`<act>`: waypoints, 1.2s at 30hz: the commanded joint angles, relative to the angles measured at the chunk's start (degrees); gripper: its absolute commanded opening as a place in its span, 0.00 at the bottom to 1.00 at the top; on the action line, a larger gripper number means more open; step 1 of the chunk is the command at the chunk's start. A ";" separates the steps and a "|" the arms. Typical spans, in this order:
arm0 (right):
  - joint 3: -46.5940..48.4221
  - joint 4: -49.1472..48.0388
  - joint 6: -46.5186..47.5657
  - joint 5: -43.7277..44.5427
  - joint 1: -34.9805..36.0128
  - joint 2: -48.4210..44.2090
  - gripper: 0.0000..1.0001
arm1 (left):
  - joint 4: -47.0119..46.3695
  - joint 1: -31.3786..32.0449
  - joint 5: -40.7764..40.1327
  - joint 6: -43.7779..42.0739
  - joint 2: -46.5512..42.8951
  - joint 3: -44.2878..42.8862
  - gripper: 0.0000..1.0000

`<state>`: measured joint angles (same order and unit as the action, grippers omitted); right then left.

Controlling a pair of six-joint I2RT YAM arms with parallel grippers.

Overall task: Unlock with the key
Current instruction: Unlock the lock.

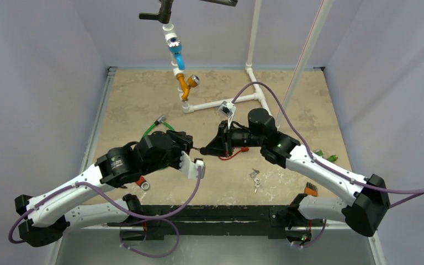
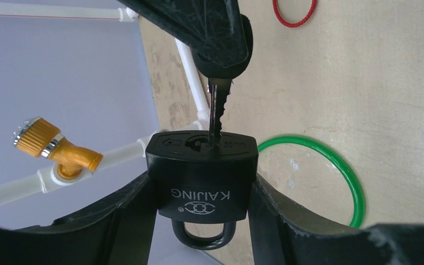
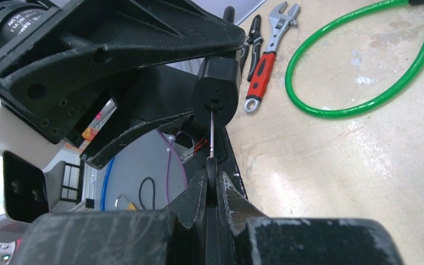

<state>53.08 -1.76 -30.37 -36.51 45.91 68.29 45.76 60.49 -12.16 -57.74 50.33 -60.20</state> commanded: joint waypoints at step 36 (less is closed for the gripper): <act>-0.39 2.47 4.45 -2.81 -2.76 -6.78 0.00 | -7.79 0.95 8.10 -0.50 -1.46 -5.64 0.00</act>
<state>51.92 3.57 -26.70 -38.04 43.33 61.04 44.47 61.19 -4.75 -57.63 49.36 -62.70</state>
